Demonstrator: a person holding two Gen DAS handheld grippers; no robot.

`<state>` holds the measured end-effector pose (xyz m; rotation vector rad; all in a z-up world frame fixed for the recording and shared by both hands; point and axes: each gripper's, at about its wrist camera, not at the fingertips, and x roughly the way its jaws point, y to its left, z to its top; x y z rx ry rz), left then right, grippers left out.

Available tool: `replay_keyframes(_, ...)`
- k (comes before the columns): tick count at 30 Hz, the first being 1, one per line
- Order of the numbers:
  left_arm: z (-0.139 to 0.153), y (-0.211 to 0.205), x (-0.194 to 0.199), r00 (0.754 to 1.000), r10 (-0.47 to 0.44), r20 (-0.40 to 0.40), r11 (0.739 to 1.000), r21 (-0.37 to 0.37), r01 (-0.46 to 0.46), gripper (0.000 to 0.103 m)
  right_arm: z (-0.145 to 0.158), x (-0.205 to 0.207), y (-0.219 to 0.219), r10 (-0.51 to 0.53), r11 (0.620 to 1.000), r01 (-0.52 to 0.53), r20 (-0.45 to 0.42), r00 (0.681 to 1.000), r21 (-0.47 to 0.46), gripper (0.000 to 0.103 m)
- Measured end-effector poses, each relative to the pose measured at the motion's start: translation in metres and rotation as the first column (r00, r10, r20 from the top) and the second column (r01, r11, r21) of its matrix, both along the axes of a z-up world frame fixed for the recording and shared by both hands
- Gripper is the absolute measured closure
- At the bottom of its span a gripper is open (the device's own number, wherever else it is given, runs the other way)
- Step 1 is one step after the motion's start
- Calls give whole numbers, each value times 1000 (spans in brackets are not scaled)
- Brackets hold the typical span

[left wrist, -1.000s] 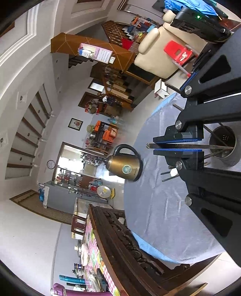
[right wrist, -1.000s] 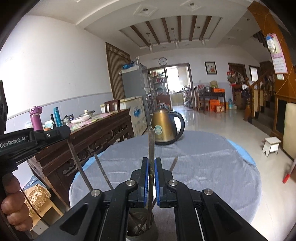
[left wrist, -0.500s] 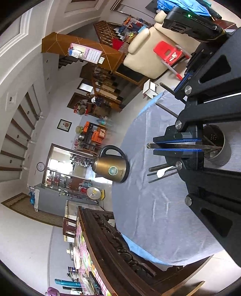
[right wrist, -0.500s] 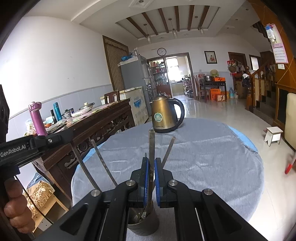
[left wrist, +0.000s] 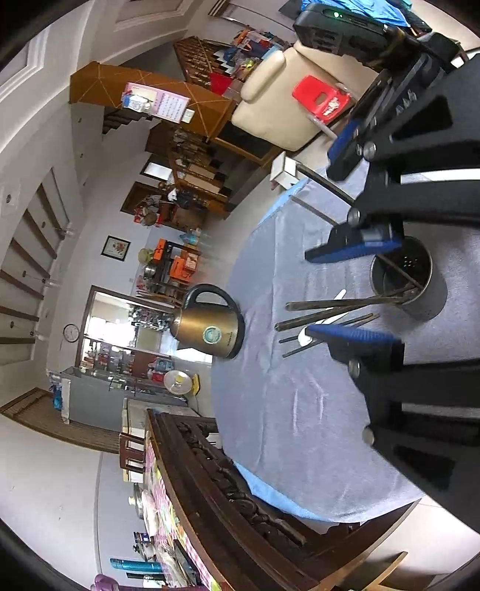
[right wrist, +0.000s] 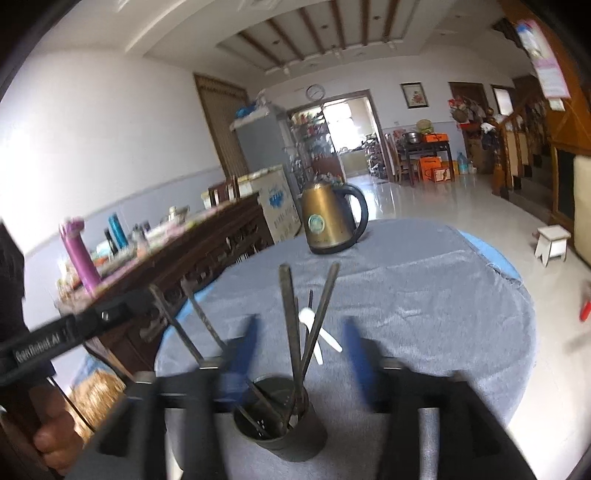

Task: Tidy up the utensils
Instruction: 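Open both tools over the grey cup and withdraw them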

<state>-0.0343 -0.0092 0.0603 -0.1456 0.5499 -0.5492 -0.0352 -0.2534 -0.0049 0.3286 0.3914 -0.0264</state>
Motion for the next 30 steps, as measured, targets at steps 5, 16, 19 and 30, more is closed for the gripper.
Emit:
replay_keyframes(5,1,10,5,999,50,-1,999,-3,-50,64,5,-12,-19,-94,995,93,52,994,21,40)
replay_keyframes(16,-25,24,31,970,233,-63,960,175,-219,42,-15,-8,-54,-178,978,181,-45,983,105,41)
replay_keyframes(19,-35,28,38,958,276,-75,940,231,-253,42,-21,-6,-56,-184,977,191,-77,980,98,41)
replay_keyframes(30,-44,30,42,950,310,-41,909,306,-283,41,-37,5,-61,-179,973,196,-139,974,125,41)
